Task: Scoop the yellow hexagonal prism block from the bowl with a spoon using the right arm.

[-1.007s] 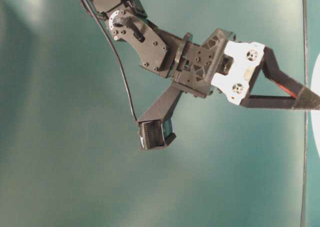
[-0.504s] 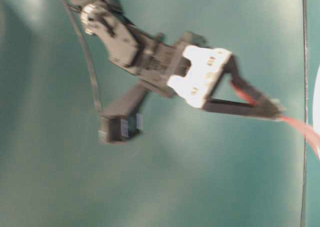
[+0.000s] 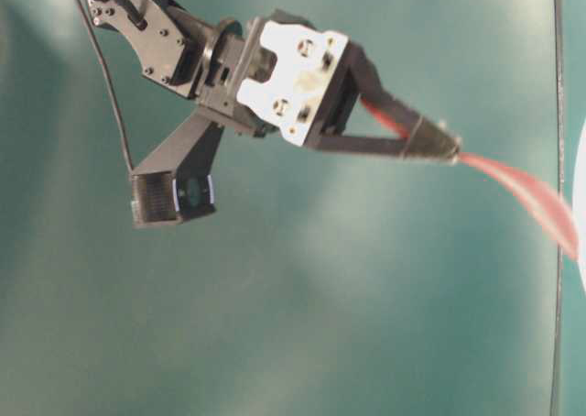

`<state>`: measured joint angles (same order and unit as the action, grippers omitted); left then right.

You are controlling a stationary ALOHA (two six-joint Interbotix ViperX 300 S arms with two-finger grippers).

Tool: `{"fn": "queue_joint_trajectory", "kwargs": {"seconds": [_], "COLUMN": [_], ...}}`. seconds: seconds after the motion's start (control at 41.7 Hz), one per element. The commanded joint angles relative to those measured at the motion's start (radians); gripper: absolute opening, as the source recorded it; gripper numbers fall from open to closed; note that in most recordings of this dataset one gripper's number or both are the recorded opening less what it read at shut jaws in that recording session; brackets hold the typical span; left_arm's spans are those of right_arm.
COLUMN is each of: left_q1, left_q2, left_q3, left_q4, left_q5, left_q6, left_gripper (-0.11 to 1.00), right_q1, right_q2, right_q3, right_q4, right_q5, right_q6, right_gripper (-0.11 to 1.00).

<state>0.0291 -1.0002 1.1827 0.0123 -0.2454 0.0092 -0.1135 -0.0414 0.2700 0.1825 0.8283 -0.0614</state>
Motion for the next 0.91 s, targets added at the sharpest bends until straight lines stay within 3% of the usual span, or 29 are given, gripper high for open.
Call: {"fn": "queue_joint_trajectory", "kwargs": {"seconds": [0.0,0.408,0.888], "left_q1": [0.002,0.002,0.002], "left_q2": [0.009,0.009,0.009], "left_q3": [-0.020,-0.020,-0.020], "left_q4": [0.002,0.002,0.003], "left_q5": [-0.005,-0.006,-0.006], "left_q6": [0.002,0.002,0.002], "left_gripper": [0.00,0.00,0.00], "right_q1": [0.000,-0.006,-0.006], "right_q2": [-0.026,0.020,0.078], "right_q3": [-0.020,0.032,0.072], "right_q4": [-0.002,-0.041,-0.055], "right_q5": [0.026,0.061,-0.072], "right_q6": [0.002,0.009,0.006], "right_gripper": [0.24,0.24,0.24]}}
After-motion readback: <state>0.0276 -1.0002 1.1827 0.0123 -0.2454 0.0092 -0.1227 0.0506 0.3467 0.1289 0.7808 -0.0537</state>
